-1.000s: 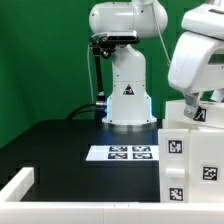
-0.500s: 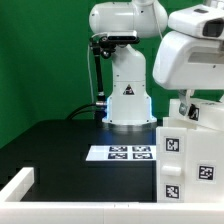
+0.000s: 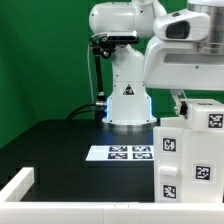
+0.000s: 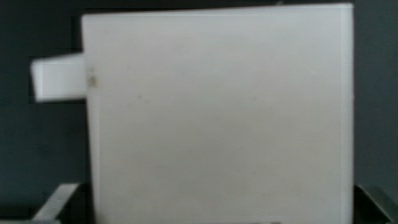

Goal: Assemble cabinet

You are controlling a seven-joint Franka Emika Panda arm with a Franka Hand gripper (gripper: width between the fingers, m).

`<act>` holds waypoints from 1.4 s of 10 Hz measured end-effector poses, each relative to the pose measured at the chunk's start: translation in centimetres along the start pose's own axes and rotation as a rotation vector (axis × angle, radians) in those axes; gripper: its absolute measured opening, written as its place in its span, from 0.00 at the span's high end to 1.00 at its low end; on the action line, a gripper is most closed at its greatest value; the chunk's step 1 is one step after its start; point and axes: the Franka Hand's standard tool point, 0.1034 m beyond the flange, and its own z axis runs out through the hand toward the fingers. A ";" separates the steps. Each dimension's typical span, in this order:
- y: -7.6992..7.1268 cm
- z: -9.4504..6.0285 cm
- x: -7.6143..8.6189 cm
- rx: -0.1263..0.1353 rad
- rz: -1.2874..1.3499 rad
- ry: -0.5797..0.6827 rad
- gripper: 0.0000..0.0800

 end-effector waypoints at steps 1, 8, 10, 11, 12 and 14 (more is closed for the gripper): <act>0.0 0.0 0.0 0.001 0.040 0.001 0.30; -0.6 -0.1 0.0 0.033 0.311 -0.005 0.28; -0.6 0.0 0.0 0.032 0.312 -0.006 0.20; -0.6 -0.1 0.0 0.033 0.313 -0.005 0.20; -0.3 -0.8 0.0 0.037 0.314 -0.002 0.19; 0.2 -2.7 -0.4 0.046 0.318 0.001 0.19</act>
Offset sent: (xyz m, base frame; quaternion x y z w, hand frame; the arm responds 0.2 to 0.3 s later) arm 0.0000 0.0000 0.0000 0.0000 0.0000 0.1296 0.9916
